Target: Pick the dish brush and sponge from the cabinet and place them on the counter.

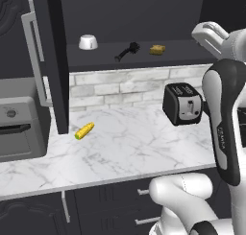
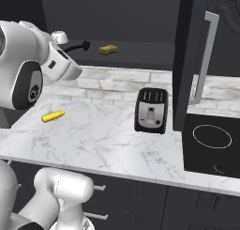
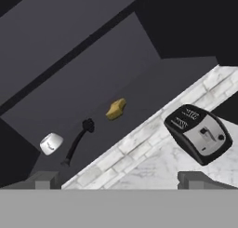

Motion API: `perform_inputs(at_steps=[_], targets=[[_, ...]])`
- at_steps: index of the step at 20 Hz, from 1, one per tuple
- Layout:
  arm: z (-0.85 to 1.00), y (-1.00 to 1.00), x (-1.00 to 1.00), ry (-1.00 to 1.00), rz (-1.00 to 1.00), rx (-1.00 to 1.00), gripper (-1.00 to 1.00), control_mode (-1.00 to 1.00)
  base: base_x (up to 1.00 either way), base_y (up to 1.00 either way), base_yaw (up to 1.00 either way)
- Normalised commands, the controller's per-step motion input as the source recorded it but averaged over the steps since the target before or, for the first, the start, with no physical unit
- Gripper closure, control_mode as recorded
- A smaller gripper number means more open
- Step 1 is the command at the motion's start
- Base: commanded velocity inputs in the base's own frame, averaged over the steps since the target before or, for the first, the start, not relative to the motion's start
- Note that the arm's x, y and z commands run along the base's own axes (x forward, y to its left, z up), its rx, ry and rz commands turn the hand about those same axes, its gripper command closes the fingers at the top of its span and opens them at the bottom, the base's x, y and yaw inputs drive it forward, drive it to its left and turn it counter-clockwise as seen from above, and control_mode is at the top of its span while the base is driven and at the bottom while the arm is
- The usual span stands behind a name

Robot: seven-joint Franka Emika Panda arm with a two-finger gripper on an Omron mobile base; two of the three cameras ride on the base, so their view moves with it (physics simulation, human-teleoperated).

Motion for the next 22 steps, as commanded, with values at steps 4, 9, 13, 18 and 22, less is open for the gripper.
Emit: perform_inputs(at_steps=[4,9,13,18,22], targets=[[-0.07,0.0,0.29,0.01,0.01,0.0,-1.0,-1.0,0.0,0.0,0.0],[-0.13,0.0,0.27,0.0,0.01,0.0,-1.0,-1.0,0.0,0.0,0.0],[-0.11,0.0,0.25,0.0,0.01,0.0,-1.0,-1.0,0.0,0.0,0.0],[-0.06,0.0,0.28,0.0,0.0,0.0,-1.0,-1.0,0.0,0.0,0.0],[0.0,0.0,0.23,0.0,0.0,0.0,-1.0,-1.0,0.0,0.0,0.0]])
